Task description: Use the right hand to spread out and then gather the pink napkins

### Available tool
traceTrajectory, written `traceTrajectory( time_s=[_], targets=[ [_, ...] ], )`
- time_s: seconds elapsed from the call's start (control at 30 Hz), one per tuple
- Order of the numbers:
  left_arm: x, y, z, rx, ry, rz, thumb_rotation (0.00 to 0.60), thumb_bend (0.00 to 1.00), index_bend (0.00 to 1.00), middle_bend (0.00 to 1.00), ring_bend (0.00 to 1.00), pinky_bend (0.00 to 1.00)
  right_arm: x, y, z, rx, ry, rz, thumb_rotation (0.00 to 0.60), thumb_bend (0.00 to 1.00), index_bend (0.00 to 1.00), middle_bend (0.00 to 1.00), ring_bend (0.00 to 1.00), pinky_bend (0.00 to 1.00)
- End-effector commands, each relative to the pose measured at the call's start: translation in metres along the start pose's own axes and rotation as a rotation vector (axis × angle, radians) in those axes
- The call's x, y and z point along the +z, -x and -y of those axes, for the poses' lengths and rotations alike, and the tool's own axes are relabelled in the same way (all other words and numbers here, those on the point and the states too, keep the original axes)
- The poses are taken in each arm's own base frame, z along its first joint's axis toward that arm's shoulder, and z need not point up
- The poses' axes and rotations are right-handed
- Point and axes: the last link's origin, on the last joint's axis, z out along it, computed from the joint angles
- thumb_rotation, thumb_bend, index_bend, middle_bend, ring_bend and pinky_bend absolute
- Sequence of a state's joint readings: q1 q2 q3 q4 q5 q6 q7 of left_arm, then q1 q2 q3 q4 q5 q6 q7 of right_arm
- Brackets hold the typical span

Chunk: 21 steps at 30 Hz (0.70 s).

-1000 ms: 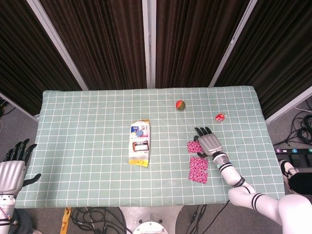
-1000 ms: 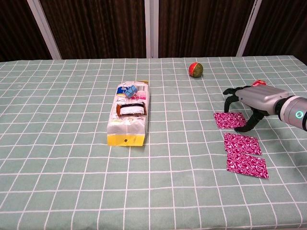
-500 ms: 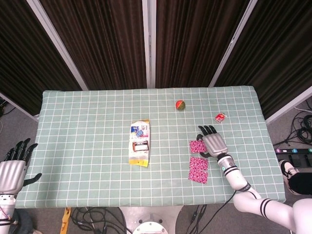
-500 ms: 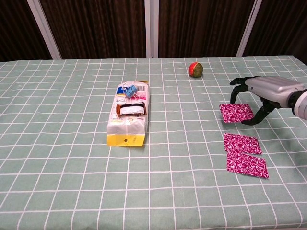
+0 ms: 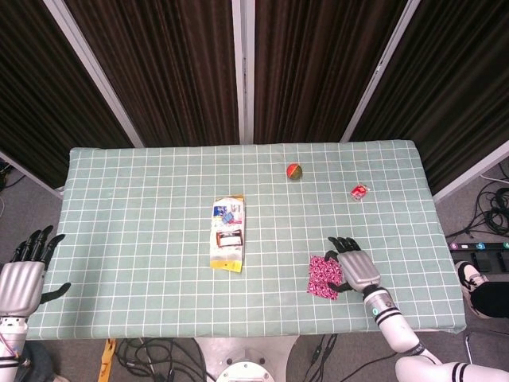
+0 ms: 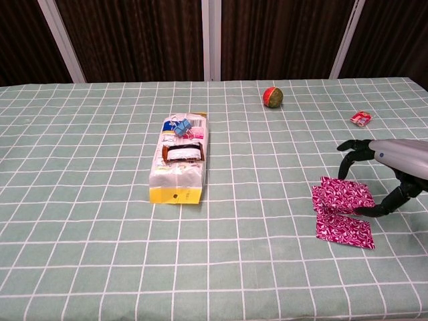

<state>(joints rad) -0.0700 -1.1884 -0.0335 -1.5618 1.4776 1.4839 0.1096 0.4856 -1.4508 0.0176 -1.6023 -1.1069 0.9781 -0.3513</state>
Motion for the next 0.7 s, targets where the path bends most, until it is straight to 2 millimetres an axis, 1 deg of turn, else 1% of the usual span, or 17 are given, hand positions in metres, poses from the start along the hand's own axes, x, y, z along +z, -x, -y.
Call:
traceTrajectory(
  time_s=[0.03, 0.2, 0.33, 0.5, 0.7],
  targets=[
    [0.0, 0.001, 0.0, -0.003, -0.001, 0.003, 0.6, 0.02, 0.19, 0.14, 0.07, 0.17, -0.003, 0.009, 0.004, 0.017, 0.01, 0.014, 0.506, 0.14, 0.35, 0.05, 0.0, 0.0],
    [-0.001, 0.003, 0.003, -0.008, -0.007, 0.007, 0.6, 0.01, 0.19, 0.14, 0.07, 0.17, -0.006, 0.017, 0.009, 0.03, 0.019, 0.028, 0.512, 0.14, 0.35, 0.05, 0.0, 0.0],
    [-0.002, 0.004, 0.004, -0.012, -0.007, 0.01, 0.6, 0.02, 0.19, 0.14, 0.07, 0.17, -0.009, 0.022, 0.011, 0.027, 0.03, 0.034, 0.488, 0.14, 0.35, 0.05, 0.0, 0.0],
    [-0.002, 0.005, 0.004, -0.013, -0.006, 0.012, 0.6, 0.02, 0.19, 0.14, 0.07, 0.17, -0.013, 0.03, 0.011, 0.037, 0.049, 0.046, 0.477, 0.14, 0.35, 0.05, 0.0, 0.0],
    [-0.002, 0.006, 0.005, -0.016, -0.005, 0.012, 0.6, 0.01, 0.19, 0.14, 0.07, 0.17, -0.012, 0.034, 0.01, 0.028, 0.058, 0.042, 0.475, 0.14, 0.34, 0.05, 0.0, 0.0]
  ],
)
